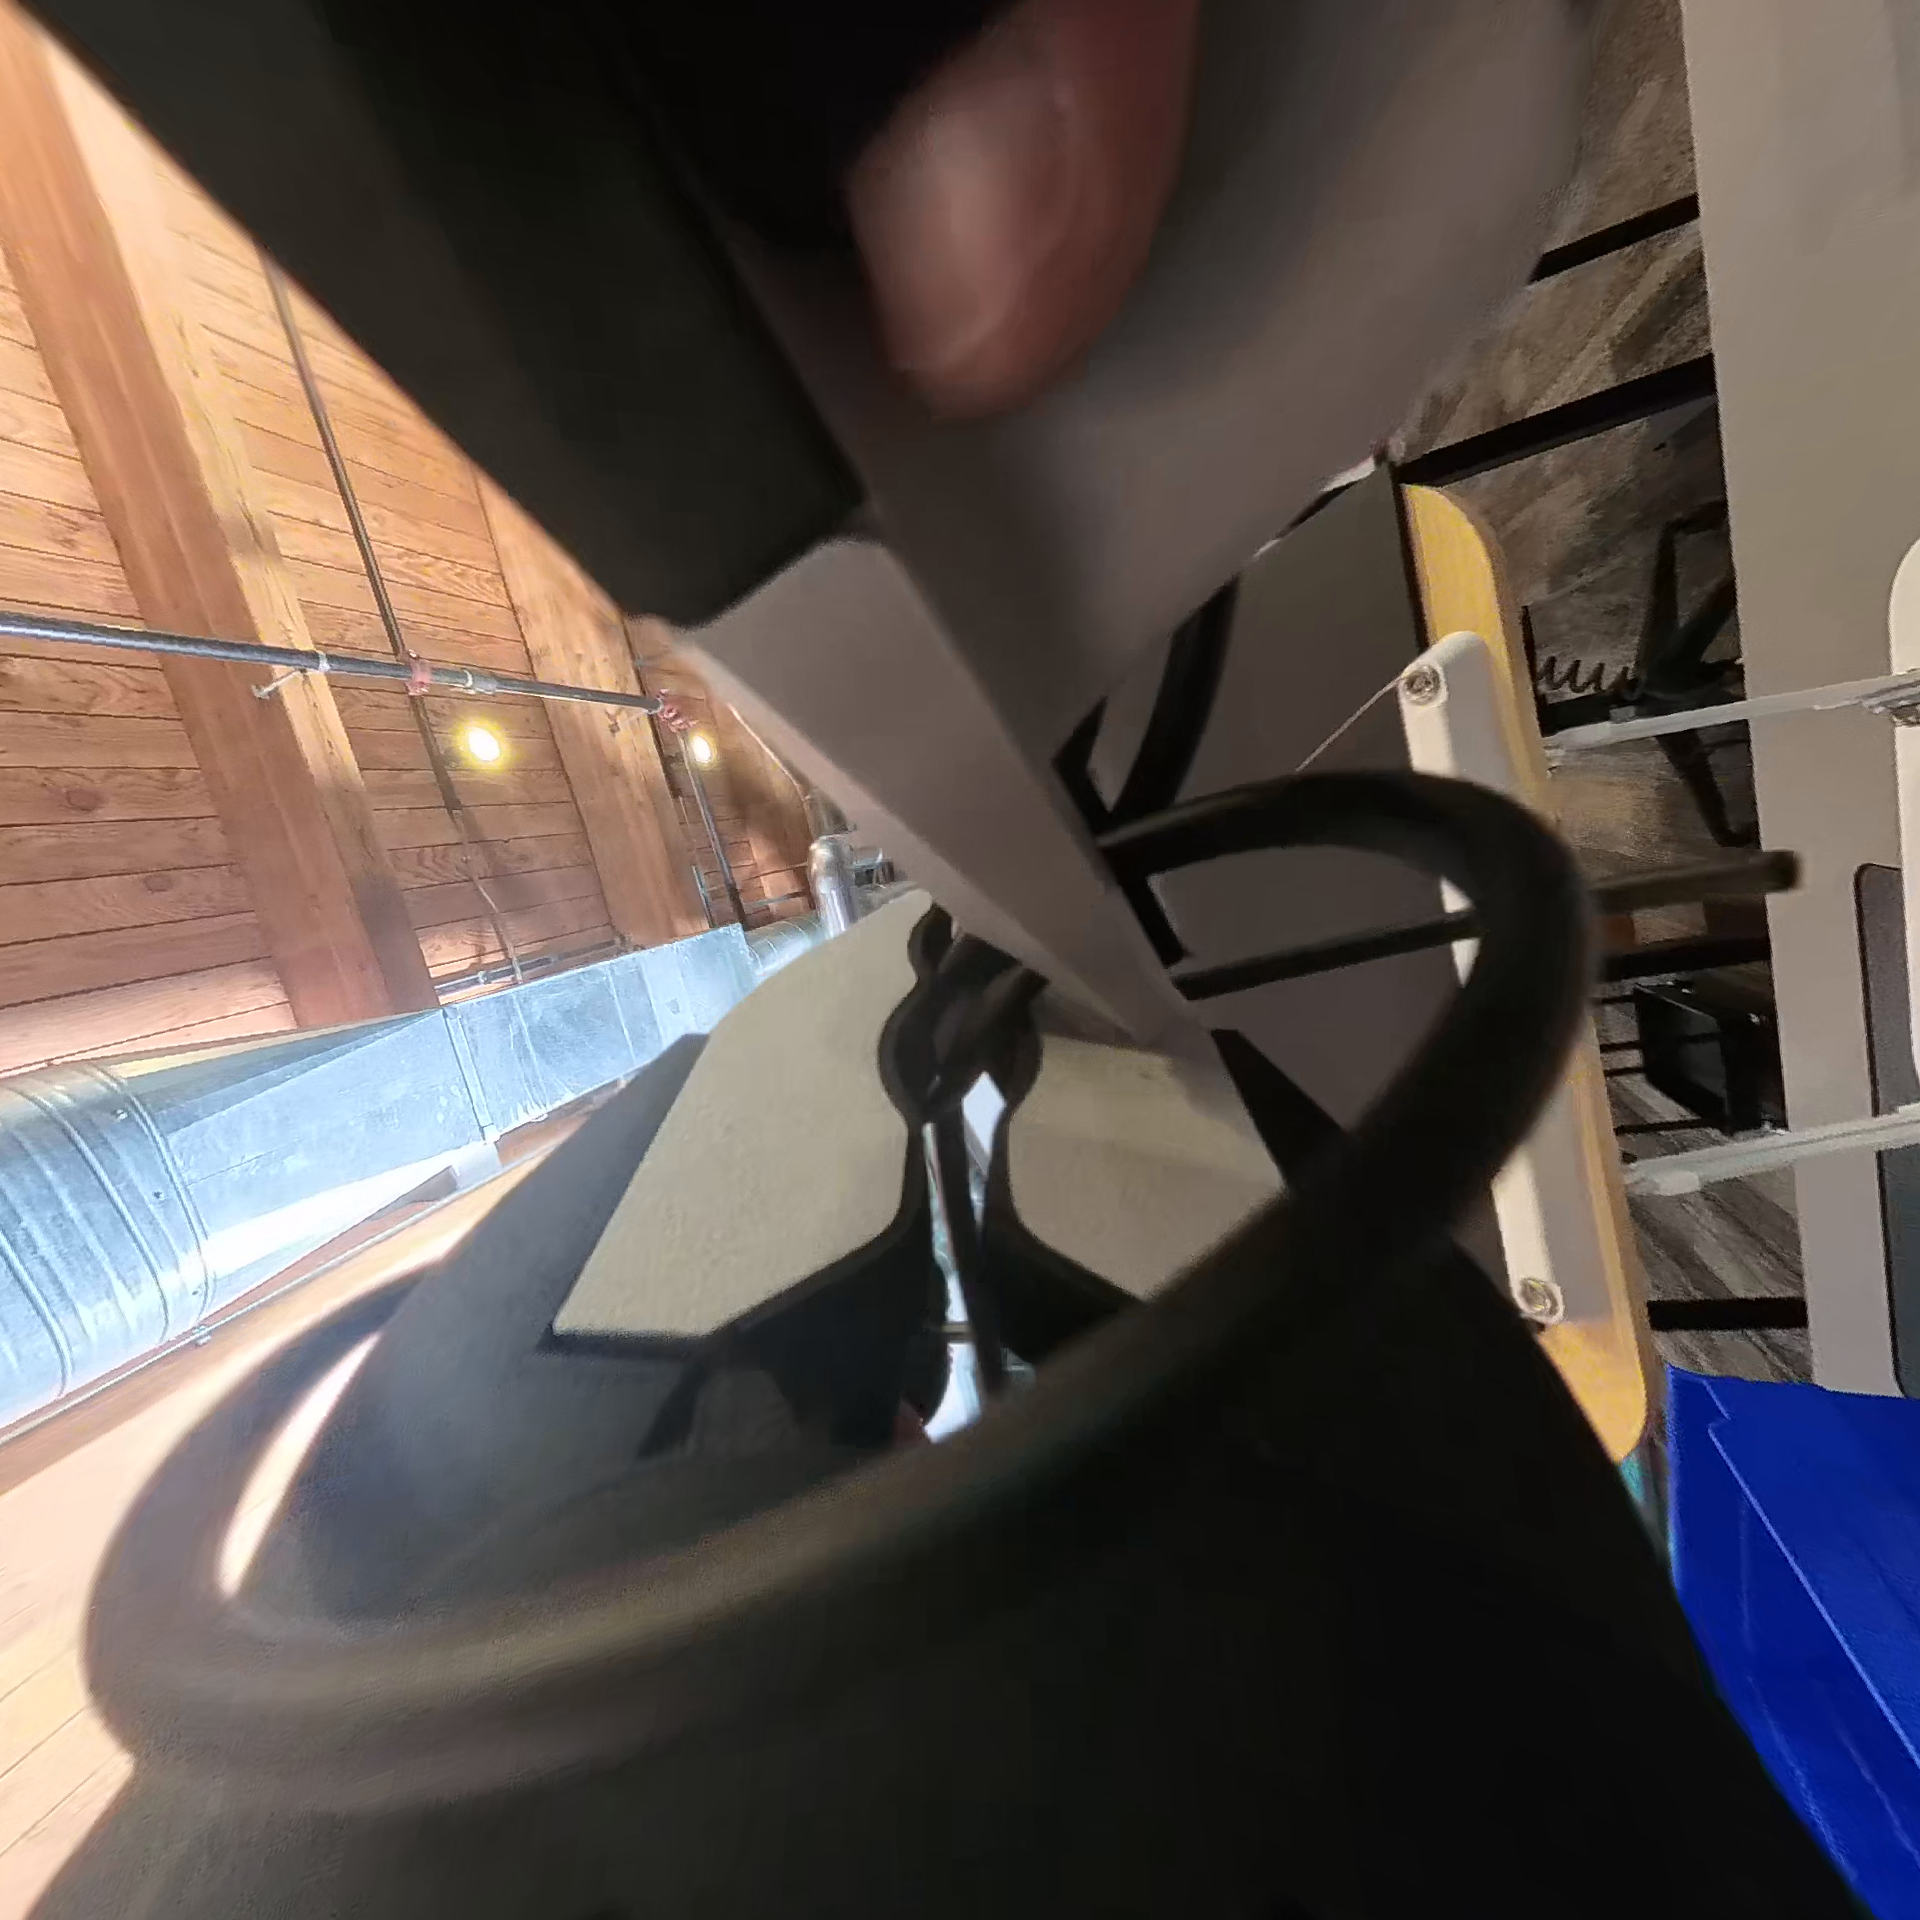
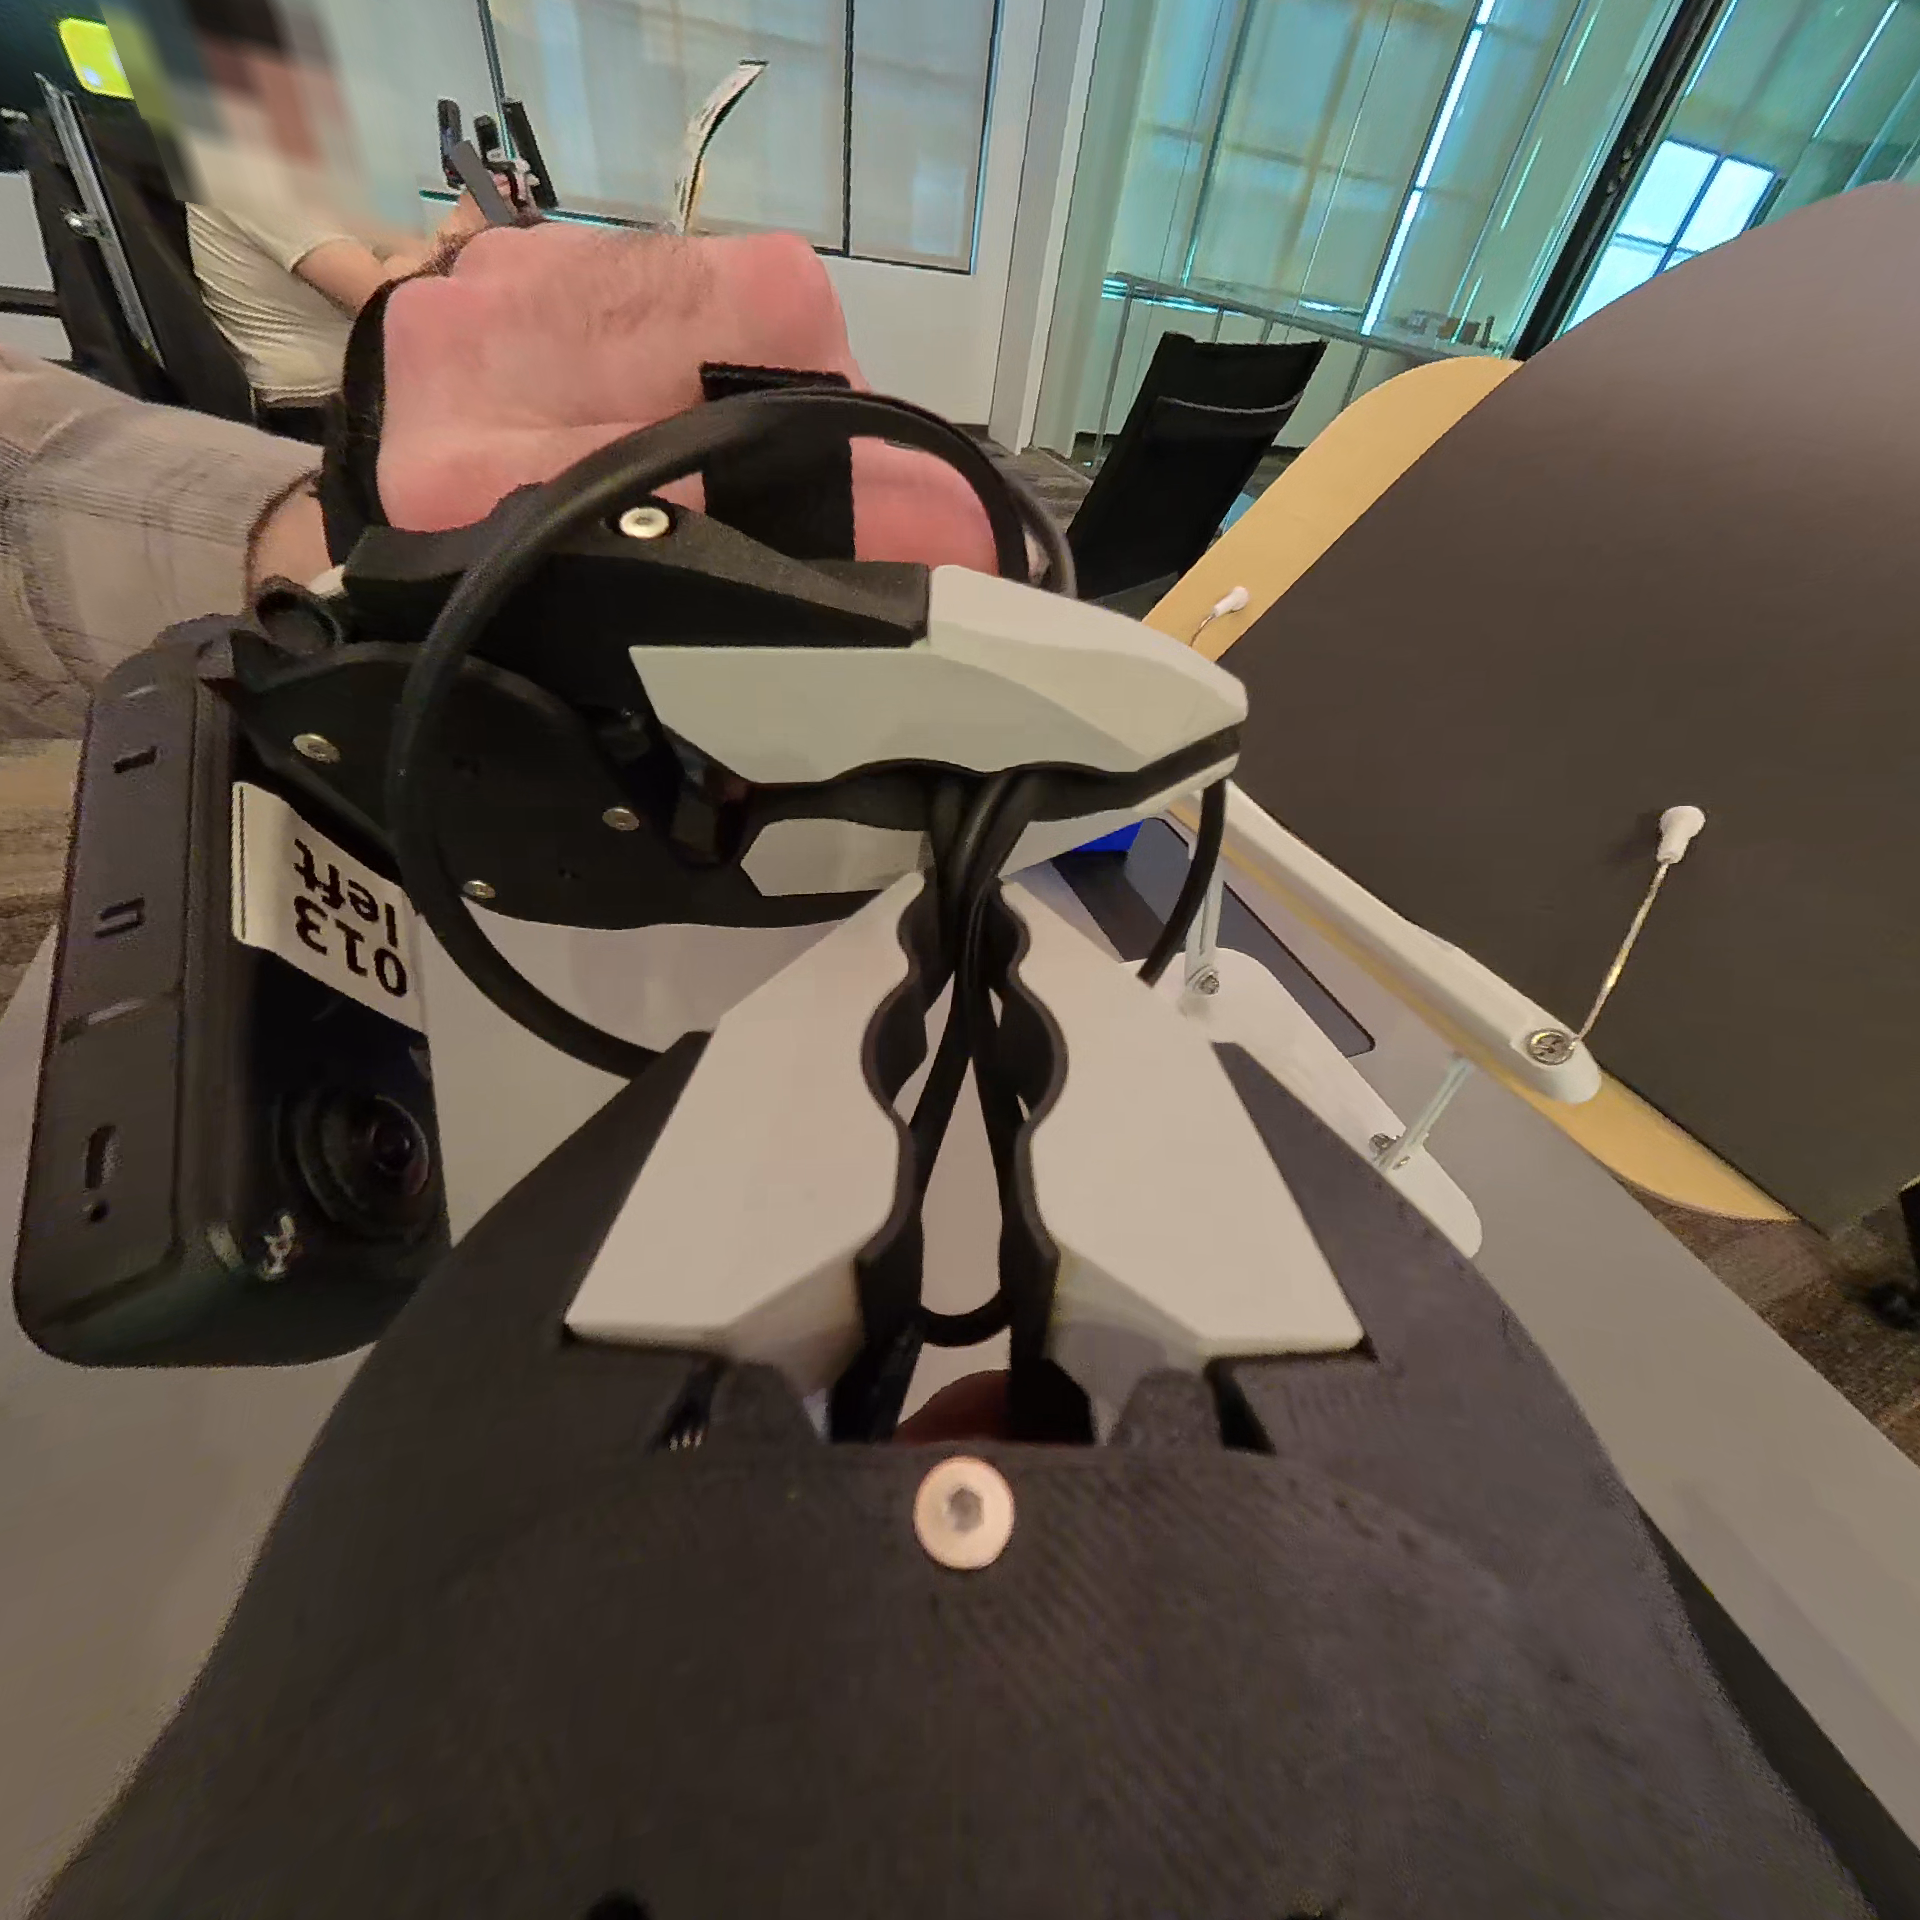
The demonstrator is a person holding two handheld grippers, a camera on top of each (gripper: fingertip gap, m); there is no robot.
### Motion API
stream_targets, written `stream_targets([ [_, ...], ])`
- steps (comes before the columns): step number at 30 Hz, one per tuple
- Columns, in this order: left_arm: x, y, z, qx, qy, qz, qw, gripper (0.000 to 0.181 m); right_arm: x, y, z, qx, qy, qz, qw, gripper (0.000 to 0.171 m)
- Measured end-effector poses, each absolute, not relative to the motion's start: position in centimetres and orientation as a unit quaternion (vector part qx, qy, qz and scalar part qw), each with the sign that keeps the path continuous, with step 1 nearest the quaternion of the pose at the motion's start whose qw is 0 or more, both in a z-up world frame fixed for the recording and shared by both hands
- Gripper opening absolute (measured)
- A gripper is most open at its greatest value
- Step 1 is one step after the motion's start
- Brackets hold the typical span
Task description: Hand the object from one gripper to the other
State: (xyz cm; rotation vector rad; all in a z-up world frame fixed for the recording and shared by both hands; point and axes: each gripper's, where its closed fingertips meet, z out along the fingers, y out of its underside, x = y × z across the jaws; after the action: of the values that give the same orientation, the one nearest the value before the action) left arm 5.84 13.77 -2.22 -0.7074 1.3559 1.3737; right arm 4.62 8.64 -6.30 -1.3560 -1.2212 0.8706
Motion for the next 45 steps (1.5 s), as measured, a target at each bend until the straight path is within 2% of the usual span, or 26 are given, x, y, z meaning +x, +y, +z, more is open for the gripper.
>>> stream_targets([
  [5, 5.7, 13.8, -2.3, -0.308, 0.567, 0.566, 0.513, 0.017, 5.7, 10.5, -5.6, -0.572, -0.49, 0.352, 0.556, 0.0],
  [6, 5.7, 13.7, -2.5, -0.313, 0.569, 0.561, 0.513, 0.027, 6.0, 10.8, -5.4, -0.571, -0.488, 0.345, 0.562, 0.0],
  [12, 5.4, 12.6, -4.3, -0.347, 0.581, 0.525, 0.516, 0.048, 6.8, 12.6, -5.4, -0.57, -0.486, 0.288, 0.596, 0.001],
  [17, 4.3, 11.6, -6.5, -0.363, 0.592, 0.51, 0.508, 0.056, 7.4, 14.3, -5.9, -0.581, -0.472, 0.261, 0.61, 0.001],
  [22, 3.6, 9.0, -8.9, -0.348, 0.628, 0.474, 0.51, 0.045, 9.0, 16.2, -5.6, -0.589, -0.457, 0.239, 0.622, 0.001],
  [26, 3.9, 6.5, -6.0, -0.355, 0.61, 0.416, 0.574, 0.038, 9.5, 16.6, -5.8, -0.572, -0.488, 0.169, 0.637, 0.0],
  [31, 6.0, 6.4, -1.8, -0.45, 0.586, 0.303, 0.602, 0.057, 8.5, 15.7, -6.4, -0.539, -0.533, 0.104, 0.644, 0.001],
  [35, 8.0, 7.7, -1.1, -0.486, 0.618, 0.263, 0.559, 0.068, 7.4, 14.3, -7.0, -0.494, -0.575, 0.048, 0.65, 0.0],
  [39, 7.8, 10.3, -3.7, -0.528, 0.656, 0.273, 0.465, 0.085, 6.3, 12.4, -6.8, -0.444, -0.605, 0.044, 0.659, 0.0],
  [42, 6.3, 11.7, -6.1, -0.551, 0.677, 0.276, 0.402, 0.083, 6.1, 11.4, -6.3, -0.42, -0.612, 0.053, 0.668, 0.001],
  [45, 5.8, 11.8, -7.0, -0.544, 0.69, 0.259, 0.401, 0.057, 6.1, 10.4, -5.8, -0.39, -0.621, 0.063, 0.677, 0.0],
])
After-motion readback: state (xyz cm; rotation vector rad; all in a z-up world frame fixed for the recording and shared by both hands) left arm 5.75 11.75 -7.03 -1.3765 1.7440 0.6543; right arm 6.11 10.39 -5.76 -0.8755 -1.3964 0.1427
